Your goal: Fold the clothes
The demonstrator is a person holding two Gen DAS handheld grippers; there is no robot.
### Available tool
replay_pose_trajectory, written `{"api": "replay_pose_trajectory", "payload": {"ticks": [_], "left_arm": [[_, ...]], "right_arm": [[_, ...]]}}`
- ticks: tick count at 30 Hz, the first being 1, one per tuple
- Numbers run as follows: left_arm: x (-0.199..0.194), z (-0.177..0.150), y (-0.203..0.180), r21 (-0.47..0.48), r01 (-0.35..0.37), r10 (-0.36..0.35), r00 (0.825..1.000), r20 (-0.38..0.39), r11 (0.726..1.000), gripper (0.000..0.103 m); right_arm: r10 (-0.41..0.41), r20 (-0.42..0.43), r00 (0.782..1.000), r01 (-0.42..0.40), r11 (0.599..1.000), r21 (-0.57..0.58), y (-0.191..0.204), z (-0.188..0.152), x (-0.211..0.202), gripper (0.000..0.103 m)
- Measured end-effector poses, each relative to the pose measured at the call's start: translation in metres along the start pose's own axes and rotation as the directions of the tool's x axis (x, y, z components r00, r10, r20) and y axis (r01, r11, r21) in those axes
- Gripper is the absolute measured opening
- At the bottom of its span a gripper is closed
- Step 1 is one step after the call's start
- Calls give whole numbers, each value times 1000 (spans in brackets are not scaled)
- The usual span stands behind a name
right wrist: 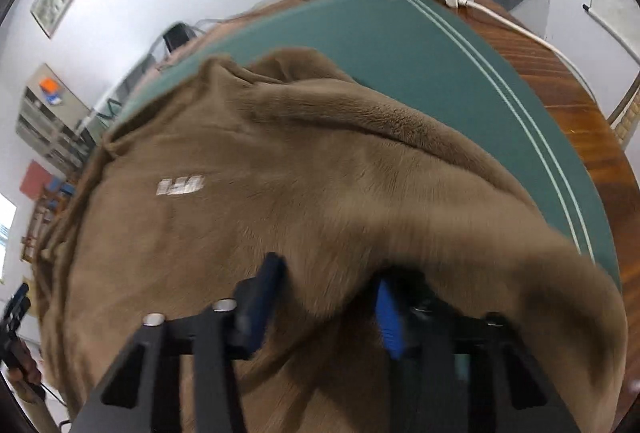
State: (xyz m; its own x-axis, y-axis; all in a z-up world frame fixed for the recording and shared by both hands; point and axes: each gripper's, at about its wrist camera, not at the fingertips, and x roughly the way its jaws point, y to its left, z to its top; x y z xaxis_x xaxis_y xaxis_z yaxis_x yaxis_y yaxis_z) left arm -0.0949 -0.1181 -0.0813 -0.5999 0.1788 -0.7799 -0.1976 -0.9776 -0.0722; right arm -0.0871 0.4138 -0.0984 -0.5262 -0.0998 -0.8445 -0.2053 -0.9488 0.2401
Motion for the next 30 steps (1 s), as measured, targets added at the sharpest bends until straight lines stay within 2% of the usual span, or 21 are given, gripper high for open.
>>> {"api": "replay_pose_trajectory", "payload": {"ticks": [1, 3, 5, 7, 10, 13, 16, 19, 23, 24, 27, 30], "left_arm": [[12, 7, 6, -19, -14, 13, 1000, -25, 1000, 99], [28, 19, 16, -38, -51, 50, 998, -35, 998, 99], [38, 28, 25, -57, -89, 87, 996, -37, 994, 99], [49, 34, 32, -75, -116, 112, 993, -47, 990, 99], [62, 35, 31, -56, -172, 169, 984, -63, 983, 99], [76, 36, 29, -36, -228, 225, 971, -78, 973, 99], [89, 37, 27, -15, -283, 280, 955, -93, 959, 99], [93, 42, 31, -20, -329, 326, 941, -92, 944, 100], [86, 53, 46, -47, -419, 415, 907, -77, 907, 100], [84, 55, 51, -63, -410, 404, 911, -84, 910, 100], [71, 59, 51, -72, -321, 316, 946, -67, 944, 100], [60, 67, 31, -26, -277, 276, 961, -26, 961, 100]], "right_arm": [[-18, 17, 1000, 18, 1000, -15, 0, 4, -2, 18], [-49, 82, 995, 53, 998, -45, 0, 12, -15, 17], [-122, 178, 977, 135, 989, -67, -3, 21, -35, 16], [-140, 218, 966, 154, 987, -50, -12, 31, -45, 15], [-200, 215, 956, 211, 977, -25, -23, 39, -32, 14], [-250, 166, 954, 257, 966, -22, -29, 38, 0, 14], [-287, 190, 939, 301, 953, -49, -29, 30, 5, 14], [-293, 187, 938, 309, 949, -60, -28, 29, 1, 14], [-285, 179, 942, 299, 952, -59, -31, 28, -4, 15], [-283, 177, 943, 296, 954, -53, -33, 26, -6, 15], [-287, 158, 945, 300, 951, -71, -29, 25, -11, 17], [-286, 156, 945, 306, 944, -121, -14, 24, -25, 18]]}}
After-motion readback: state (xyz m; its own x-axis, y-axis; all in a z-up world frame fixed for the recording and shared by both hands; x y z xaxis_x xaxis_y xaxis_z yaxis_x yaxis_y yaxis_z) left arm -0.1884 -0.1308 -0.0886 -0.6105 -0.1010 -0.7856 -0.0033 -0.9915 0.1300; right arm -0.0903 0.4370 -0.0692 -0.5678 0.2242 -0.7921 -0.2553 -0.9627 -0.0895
